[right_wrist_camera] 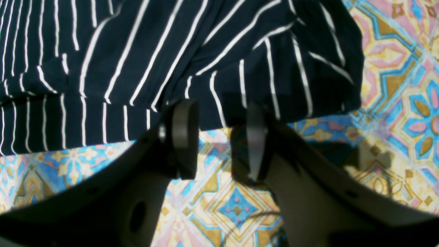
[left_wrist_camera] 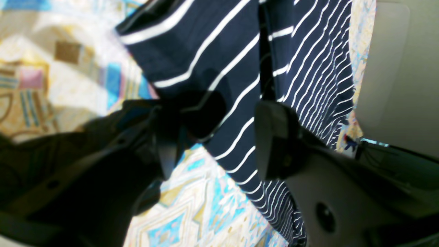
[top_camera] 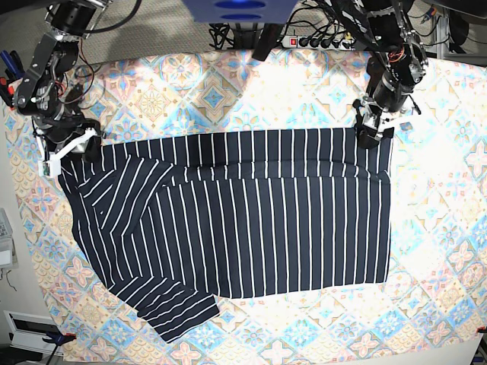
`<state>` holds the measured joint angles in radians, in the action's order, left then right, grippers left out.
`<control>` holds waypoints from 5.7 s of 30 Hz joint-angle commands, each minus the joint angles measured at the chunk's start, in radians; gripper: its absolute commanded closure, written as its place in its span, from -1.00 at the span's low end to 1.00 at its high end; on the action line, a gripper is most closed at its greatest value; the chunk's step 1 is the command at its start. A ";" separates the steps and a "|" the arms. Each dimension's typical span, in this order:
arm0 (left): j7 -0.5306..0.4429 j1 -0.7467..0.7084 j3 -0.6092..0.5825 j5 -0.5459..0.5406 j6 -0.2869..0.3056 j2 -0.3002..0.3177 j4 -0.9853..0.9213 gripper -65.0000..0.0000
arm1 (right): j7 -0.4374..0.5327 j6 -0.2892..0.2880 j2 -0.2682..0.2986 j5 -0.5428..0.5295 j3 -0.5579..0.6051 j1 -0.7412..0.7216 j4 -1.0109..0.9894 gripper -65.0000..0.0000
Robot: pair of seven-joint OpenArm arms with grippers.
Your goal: Fold the T-shirt properly
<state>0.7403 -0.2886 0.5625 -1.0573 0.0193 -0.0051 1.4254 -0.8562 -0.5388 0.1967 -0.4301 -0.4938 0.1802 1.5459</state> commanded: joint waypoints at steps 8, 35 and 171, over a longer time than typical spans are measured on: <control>0.015 -0.088 0.024 -0.056 -0.002 -0.019 0.038 -0.06 | 0.021 -0.005 0.014 -0.014 -0.006 -0.011 0.017 0.31; 0.028 0.122 0.083 0.024 0.005 -0.017 -0.123 0.82 | -0.033 -0.005 0.005 -0.017 -0.105 -0.011 0.009 0.19; 0.223 0.558 0.029 0.403 -0.002 0.213 -0.220 0.23 | -0.114 -0.005 0.048 0.080 0.126 -0.078 0.179 0.37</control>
<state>0.9707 0.2497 0.5907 -0.6411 0.0113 0.1932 1.1889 -0.9886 -0.5457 0.2310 -0.3439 -0.3626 0.1112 1.7100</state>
